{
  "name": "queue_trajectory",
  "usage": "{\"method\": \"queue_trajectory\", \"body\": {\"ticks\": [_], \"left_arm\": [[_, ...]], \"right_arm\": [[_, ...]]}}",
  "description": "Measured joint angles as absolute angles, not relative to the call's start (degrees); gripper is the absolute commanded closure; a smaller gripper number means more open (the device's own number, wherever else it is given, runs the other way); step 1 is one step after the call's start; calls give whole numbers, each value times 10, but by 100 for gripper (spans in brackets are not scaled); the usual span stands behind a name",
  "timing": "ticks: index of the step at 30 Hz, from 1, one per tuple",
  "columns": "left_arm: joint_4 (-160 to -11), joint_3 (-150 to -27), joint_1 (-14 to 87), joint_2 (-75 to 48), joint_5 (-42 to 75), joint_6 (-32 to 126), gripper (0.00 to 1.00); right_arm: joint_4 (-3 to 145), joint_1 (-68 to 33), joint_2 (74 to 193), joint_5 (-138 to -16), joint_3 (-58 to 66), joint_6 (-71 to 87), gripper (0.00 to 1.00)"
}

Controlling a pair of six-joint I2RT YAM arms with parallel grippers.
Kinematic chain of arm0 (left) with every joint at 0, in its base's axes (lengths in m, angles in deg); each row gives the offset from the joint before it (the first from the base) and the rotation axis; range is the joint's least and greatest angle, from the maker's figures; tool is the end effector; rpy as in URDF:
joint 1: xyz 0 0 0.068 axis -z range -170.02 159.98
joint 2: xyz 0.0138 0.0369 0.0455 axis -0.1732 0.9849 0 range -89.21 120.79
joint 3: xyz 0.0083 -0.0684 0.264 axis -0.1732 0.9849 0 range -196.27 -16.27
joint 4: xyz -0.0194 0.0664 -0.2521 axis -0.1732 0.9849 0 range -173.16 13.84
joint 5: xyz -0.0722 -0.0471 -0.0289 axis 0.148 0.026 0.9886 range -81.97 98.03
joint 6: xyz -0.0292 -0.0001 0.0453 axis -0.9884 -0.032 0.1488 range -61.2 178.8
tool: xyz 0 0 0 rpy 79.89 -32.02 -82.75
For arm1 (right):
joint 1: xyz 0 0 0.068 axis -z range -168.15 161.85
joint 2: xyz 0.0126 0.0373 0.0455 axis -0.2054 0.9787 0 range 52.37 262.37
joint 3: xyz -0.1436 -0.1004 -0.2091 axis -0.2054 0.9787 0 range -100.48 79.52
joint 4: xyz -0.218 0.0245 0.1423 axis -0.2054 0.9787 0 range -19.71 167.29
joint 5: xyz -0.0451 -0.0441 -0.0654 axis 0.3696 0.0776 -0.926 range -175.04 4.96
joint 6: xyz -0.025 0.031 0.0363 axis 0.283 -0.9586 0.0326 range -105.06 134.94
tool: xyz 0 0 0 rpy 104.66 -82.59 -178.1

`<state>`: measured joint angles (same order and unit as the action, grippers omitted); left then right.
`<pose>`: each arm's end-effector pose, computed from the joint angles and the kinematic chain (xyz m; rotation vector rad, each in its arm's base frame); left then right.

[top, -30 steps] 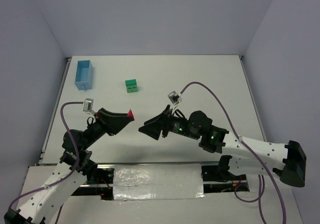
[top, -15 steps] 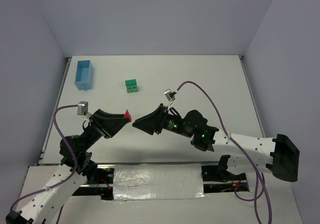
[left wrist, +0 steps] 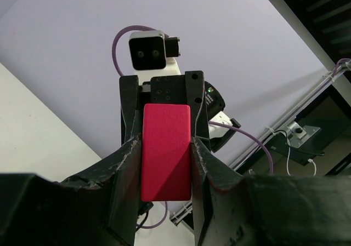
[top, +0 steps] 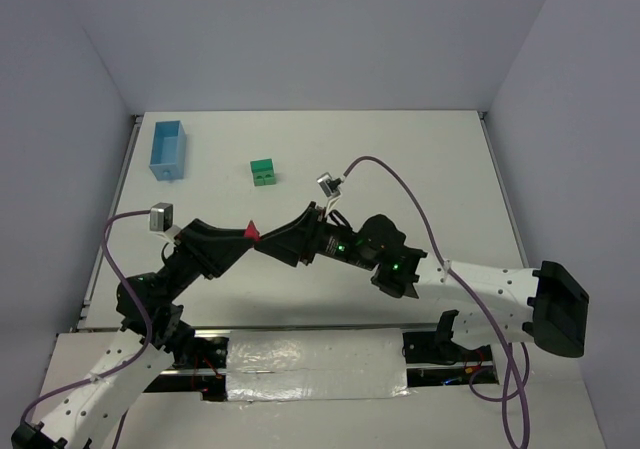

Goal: Build the wood block tower

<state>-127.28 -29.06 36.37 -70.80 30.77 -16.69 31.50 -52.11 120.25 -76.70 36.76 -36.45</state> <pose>0.0859 -0.0580 0.2991 -0.0375 1.1204 -1.7965 0.1156 0.2485 0.3343 -0.3172 1.5471 1.7525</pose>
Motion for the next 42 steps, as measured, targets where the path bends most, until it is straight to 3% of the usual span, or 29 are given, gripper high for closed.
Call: {"method": "queue_trajectory", "body": {"ticks": [3,12,14,18,22,27,32,42], "left_arm": [[-1274,-291,364,-708,308,-167,100],[-1284,-291,364,-703,309,-176,100],[-1288,-291,364,-699,309,-178,98],[-1291,-291,364,-697,311,-178,76],[-1285,-293,364,-699,311,-167,38],[-1201,-321,364,-709,318,-130,8],[-1112,-372,364,-723,317,-86,0],[-969,-457,364,-732,310,18,1]], "right_arm": [[304,-521,1211,-754,366,-364,47],[288,-521,1215,-737,364,-350,74],[287,-521,1215,-736,364,-344,75],[285,-521,1215,-733,364,-332,78],[287,-520,1217,-729,360,-315,81],[293,-520,1222,-716,349,-279,81],[304,-520,1222,-710,347,-258,81],[369,-520,1218,-702,338,-221,81]]}}
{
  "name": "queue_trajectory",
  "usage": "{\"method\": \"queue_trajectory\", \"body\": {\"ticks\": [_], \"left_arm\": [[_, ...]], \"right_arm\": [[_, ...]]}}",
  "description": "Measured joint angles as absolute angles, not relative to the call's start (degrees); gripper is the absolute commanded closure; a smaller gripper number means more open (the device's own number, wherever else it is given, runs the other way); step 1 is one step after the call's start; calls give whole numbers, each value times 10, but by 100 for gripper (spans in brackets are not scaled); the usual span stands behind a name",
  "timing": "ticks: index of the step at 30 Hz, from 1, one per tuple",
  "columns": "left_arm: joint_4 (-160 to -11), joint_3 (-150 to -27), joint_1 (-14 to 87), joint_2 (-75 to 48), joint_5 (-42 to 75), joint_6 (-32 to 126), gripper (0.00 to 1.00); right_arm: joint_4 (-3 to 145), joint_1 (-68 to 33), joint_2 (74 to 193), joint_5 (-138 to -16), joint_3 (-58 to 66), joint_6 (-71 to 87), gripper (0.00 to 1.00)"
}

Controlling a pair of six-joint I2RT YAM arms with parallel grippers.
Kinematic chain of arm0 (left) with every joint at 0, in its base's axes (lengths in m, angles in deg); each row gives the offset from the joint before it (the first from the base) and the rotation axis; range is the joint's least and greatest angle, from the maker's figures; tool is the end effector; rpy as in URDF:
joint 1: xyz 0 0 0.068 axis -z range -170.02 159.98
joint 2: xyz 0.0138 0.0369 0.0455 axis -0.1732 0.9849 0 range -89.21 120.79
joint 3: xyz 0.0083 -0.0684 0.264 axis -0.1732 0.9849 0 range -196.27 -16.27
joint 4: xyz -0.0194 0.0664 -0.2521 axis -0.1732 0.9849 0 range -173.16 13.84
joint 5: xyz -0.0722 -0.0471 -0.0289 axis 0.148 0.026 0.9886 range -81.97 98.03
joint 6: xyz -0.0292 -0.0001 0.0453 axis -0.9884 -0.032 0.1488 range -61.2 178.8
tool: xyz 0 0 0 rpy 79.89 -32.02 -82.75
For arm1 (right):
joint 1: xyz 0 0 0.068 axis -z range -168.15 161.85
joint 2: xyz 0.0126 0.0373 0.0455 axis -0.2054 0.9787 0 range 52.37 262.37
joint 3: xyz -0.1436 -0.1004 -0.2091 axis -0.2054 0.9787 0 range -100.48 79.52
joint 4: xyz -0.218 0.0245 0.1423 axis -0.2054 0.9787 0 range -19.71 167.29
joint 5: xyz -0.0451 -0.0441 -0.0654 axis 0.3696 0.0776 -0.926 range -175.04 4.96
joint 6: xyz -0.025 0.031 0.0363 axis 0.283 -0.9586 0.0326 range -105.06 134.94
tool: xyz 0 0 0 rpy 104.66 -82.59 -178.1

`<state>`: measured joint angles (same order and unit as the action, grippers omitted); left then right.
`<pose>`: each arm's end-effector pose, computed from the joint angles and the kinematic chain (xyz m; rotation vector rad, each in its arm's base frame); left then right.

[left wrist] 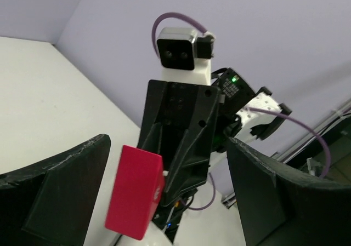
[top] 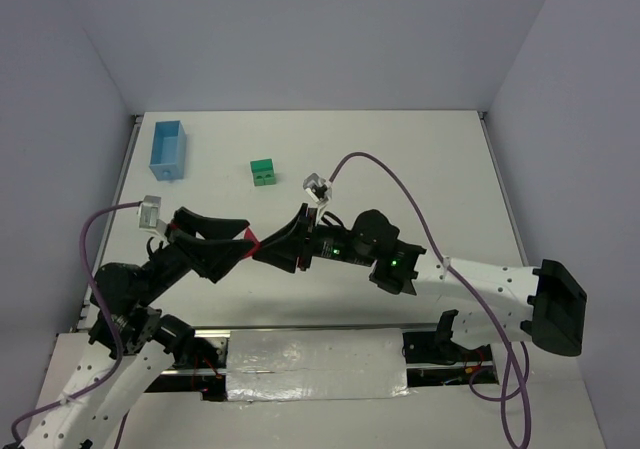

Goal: Build the wood block tower

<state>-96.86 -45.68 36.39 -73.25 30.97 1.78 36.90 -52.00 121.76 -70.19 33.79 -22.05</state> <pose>0.0704 -0.0504 0.3501 0.0681 1.2698 -1.4970 0.1162 0.2575 0.3356 -0.6133 1.5014 1.5986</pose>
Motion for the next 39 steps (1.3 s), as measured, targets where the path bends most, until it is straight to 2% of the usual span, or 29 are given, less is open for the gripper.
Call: {"method": "queue_trajectory", "body": {"ticks": [6,9,12,13,15,16,22,25,26,27,29,31,34,35,36,38,39], "left_arm": [[-927,-478,364,-715,341,62,1],[-926,-478,364,-702,374,65,4],[-927,-478,364,-695,404,65,13],[-928,-478,364,-693,414,64,25],[-933,-479,364,-689,429,61,40],[-937,-479,364,-688,436,59,51],[-958,-479,363,-685,454,62,51],[-967,-479,363,-683,460,60,43],[-969,-479,363,-681,461,60,43],[-971,-479,363,-679,463,58,51],[-973,-479,363,-675,468,60,81],[-979,-479,363,-672,470,60,100],[-978,-479,363,-669,470,61,100],[-978,-479,363,-668,470,61,100],[-978,-479,363,-668,470,61,100],[-979,-479,364,-669,468,61,100],[-979,-479,364,-670,466,61,100]], "right_arm": [[390,-520,1204,-660,326,-198,80],[403,-520,1200,-643,314,-184,80],[416,-519,1198,-634,306,-171,80],[422,-519,1198,-632,304,-168,80],[432,-519,1197,-629,303,-161,80],[436,-519,1196,-629,303,-157,80],[466,-519,1191,-610,291,-145,81],[477,-519,1188,-607,287,-134,81],[480,-519,1187,-607,286,-130,81],[484,-519,1186,-607,285,-123,81],[490,-519,1184,-605,284,-122,81],[494,-519,1181,-605,284,-121,81],[499,-519,1179,-606,284,-118,81],[500,-519,1179,-606,284,-117,78],[500,-518,1178,-606,284,-116,61],[500,-519,1178,-606,284,-116,37],[499,-518,1177,-607,285,-116,21]]}}
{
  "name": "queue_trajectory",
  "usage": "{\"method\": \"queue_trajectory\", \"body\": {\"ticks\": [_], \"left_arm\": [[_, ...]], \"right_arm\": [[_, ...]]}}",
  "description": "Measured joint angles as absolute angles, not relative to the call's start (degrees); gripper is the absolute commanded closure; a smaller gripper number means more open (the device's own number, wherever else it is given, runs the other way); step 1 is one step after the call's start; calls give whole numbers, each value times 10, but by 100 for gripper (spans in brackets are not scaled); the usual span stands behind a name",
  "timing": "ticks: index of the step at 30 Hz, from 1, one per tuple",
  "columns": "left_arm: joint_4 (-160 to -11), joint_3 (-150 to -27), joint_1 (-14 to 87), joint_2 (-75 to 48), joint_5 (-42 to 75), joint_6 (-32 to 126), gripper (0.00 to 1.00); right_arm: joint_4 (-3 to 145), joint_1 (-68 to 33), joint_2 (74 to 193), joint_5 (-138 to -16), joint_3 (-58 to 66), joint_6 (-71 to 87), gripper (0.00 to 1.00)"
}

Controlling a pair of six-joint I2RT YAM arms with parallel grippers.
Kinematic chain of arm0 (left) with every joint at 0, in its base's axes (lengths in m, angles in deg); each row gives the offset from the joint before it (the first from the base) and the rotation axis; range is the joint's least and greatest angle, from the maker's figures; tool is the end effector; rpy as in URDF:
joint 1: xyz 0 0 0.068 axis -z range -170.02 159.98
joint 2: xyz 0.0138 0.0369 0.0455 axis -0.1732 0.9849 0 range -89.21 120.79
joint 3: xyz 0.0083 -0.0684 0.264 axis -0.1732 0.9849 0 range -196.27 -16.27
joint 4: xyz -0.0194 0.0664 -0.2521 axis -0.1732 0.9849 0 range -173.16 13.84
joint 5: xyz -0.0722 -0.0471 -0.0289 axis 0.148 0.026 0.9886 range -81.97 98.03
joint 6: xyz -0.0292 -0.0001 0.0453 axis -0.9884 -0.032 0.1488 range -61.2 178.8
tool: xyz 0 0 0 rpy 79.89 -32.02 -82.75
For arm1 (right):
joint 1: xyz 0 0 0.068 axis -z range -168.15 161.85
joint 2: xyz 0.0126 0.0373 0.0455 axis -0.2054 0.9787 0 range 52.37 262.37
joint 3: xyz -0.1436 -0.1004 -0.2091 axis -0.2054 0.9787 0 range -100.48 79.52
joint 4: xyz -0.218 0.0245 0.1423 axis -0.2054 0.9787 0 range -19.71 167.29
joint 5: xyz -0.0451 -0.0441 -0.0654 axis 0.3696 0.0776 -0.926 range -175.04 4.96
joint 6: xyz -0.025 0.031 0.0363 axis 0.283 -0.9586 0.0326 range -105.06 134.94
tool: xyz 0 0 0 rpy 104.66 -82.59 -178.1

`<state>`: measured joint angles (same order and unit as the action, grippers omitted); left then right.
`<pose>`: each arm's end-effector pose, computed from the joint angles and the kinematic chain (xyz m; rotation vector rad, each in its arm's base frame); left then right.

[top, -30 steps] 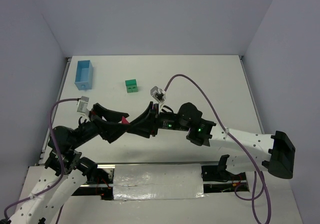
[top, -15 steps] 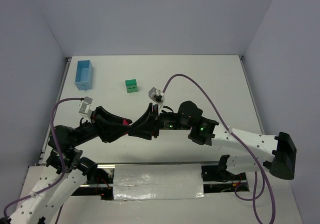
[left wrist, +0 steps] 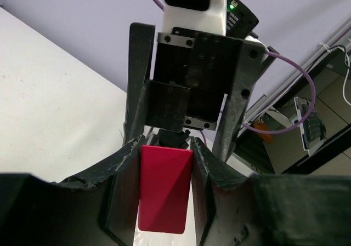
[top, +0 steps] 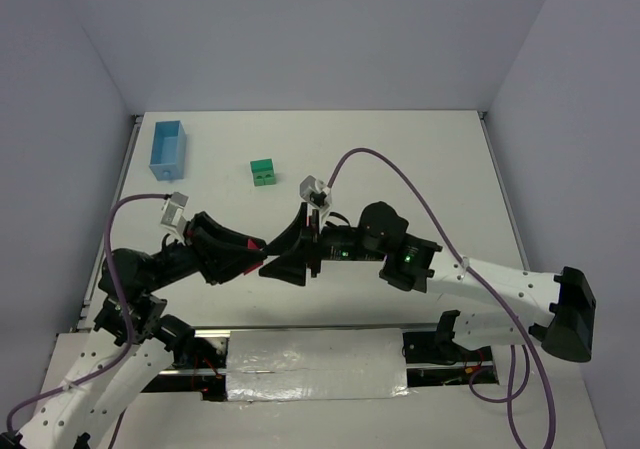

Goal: Build the wood block tower

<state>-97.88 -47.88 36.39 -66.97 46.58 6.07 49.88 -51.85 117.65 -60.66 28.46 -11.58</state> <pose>0.0802 -0.0646 0.3540 0.3703 1.3640 -1.5575 0.1053 0.2464 0.3628 -0.8977 1.4294 1.5460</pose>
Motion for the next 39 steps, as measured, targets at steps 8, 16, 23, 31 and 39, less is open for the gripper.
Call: {"method": "queue_trajectory", "body": {"ticks": [8,16,23,31,39], "left_arm": [[-1041,-438,364,-724,408,37,100],[-1136,-347,364,-777,319,-29,100],[-1193,-315,364,-824,247,-60,100],[-1213,-315,364,-827,221,-69,100],[-1227,-305,364,-827,217,-81,100]], "right_arm": [[429,-514,1159,-623,308,-155,25],[285,-518,1187,-674,348,-223,33],[235,-553,1219,-740,350,-238,37],[239,-571,1241,-782,336,-235,37],[240,-573,1272,-780,306,-235,38]]}}
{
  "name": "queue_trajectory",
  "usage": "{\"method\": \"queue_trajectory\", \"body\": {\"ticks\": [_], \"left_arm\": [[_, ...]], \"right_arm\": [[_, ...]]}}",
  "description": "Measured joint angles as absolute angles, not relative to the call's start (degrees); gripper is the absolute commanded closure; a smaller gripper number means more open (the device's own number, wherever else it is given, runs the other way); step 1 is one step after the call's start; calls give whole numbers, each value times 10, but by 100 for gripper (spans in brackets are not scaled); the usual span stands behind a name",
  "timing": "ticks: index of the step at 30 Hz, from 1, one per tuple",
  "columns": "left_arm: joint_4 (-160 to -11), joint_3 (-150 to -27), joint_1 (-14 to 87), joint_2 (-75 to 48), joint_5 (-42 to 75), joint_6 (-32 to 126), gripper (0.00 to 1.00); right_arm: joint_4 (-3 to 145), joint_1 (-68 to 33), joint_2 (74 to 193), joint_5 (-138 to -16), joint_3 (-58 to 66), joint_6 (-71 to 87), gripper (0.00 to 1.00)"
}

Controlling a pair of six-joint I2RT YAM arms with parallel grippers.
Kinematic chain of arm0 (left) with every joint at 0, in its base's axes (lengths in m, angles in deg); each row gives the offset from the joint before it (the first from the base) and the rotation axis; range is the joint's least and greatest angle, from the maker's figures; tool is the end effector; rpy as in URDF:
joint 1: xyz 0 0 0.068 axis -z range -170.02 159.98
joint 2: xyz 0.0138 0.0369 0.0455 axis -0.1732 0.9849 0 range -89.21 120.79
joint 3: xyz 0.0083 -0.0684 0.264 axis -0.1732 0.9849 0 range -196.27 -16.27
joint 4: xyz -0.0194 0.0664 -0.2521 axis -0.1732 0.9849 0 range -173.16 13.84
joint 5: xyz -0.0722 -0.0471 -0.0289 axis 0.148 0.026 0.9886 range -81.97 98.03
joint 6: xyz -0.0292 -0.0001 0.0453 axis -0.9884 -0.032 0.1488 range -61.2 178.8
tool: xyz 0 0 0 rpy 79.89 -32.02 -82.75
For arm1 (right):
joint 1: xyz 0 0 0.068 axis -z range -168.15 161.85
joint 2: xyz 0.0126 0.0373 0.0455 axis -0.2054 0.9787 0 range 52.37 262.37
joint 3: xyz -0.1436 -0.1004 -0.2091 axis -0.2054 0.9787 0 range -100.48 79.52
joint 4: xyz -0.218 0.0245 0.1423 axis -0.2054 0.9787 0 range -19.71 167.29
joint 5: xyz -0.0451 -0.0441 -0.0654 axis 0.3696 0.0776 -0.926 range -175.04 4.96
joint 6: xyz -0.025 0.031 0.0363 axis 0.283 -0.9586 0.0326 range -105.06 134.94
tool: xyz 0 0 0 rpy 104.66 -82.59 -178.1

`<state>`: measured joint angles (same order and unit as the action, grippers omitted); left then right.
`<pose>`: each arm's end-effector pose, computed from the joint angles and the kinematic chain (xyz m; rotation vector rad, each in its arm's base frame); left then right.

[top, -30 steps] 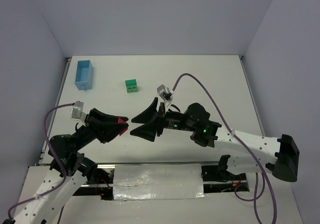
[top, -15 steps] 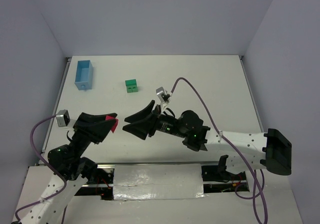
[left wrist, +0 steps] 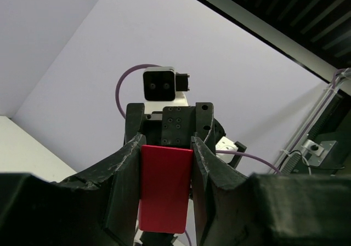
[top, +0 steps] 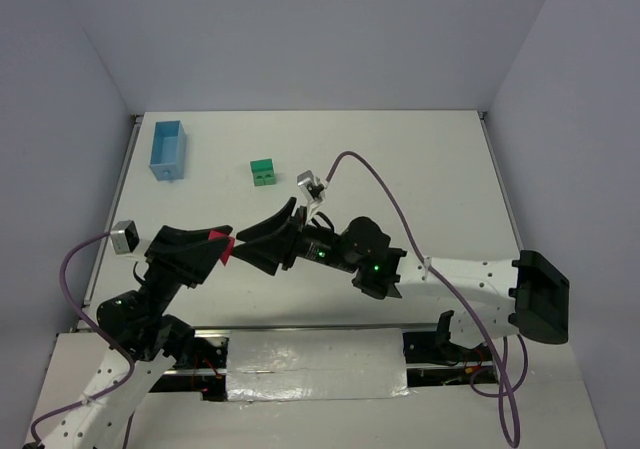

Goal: Build the wood block tower

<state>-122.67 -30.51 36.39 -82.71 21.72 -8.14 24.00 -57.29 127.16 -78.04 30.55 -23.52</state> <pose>0.0554 -0.0369 0.3155 -0.0491 0.8752 -1.6264 0.1027 0.2817 0.3538 -0.4905 1.3204 1.6823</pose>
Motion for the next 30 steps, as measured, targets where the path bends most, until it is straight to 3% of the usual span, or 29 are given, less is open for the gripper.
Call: {"method": "queue_trajectory", "body": {"ticks": [11,15,17,18,21,22,23,30], "left_arm": [[-1240,-293,364,-827,212,-93,100],[-1243,-293,364,-827,207,-94,98],[-1248,-293,364,-827,204,-94,81],[-1248,-293,364,-828,202,-94,64],[-1238,-296,364,-835,202,-86,24],[-1224,-301,364,-836,203,-82,6],[-1206,-308,364,-836,202,-77,1],[-977,-460,364,-818,201,11,0]], "right_arm": [[239,-575,1293,-769,284,-233,61],[232,-575,1298,-766,280,-231,76],[226,-575,1303,-761,276,-229,85],[223,-575,1305,-759,276,-228,90],[218,-574,1307,-745,276,-223,95],[217,-575,1307,-734,276,-218,96],[217,-576,1307,-724,276,-211,96],[290,-574,1279,-672,279,-100,98]]}}
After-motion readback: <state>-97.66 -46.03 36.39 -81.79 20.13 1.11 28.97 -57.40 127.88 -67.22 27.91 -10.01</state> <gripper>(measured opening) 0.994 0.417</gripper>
